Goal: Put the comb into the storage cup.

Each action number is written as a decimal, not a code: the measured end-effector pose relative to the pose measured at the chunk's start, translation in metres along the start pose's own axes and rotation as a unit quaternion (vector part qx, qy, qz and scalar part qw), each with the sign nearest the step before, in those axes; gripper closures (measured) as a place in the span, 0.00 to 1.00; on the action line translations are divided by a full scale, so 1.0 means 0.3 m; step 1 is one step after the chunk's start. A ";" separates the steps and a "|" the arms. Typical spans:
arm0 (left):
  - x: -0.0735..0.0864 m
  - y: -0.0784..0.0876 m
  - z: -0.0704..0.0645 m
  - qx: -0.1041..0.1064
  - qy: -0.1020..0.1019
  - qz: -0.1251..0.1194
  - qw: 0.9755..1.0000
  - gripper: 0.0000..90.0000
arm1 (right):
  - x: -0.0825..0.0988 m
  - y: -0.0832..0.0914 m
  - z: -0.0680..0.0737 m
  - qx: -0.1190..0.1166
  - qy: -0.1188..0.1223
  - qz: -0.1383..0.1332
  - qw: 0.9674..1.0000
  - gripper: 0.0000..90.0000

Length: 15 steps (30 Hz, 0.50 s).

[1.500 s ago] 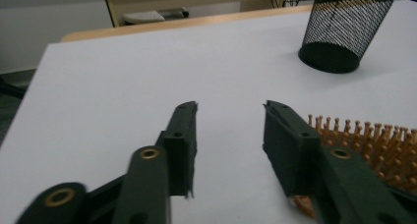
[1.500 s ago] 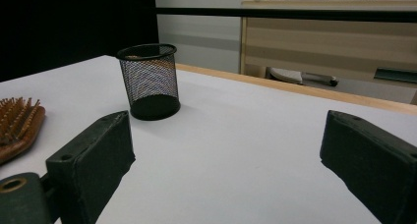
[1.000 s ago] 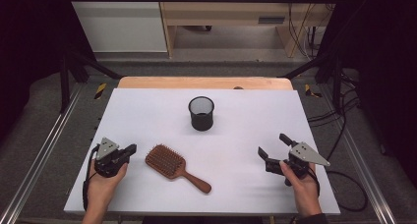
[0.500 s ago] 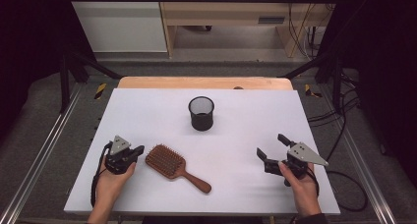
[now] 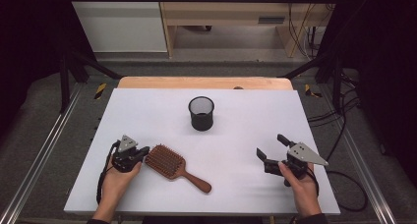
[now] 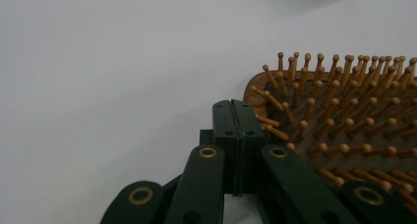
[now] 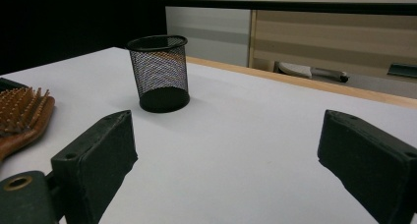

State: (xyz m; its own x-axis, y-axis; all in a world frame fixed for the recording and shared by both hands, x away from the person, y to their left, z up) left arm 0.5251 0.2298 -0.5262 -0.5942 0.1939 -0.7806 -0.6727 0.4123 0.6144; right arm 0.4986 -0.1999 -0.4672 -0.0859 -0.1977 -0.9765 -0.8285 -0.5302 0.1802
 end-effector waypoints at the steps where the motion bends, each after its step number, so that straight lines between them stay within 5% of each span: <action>1: 0.001 0.001 -0.002 0.001 -0.001 0.001 1.000 1.00 | 0.000 0.000 0.000 0.000 0.001 0.000 1.000 0.08; 15: 0.013 0.001 -0.073 0.031 -0.002 0.015 0.999 1.00 | -0.005 0.003 0.006 0.000 0.003 0.002 1.000 0.08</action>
State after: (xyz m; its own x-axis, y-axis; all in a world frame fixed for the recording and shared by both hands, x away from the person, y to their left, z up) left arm 0.5129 0.2110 -0.5266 -0.6122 0.2101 -0.7623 -0.6257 0.4607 0.6295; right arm 0.4970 -0.1984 -0.4659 -0.0871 -0.2045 -0.9750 -0.8278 -0.5296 0.1850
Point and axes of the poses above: each handheld gripper's, and its own axes: y roughly backward along the jaws, x roughly out of its underside, z roughly to its left, the point moved 8 cm from there along -y, roughly forward along the jaws, and after that the axes turned 8 degrees about y, right-handed, at the moved point
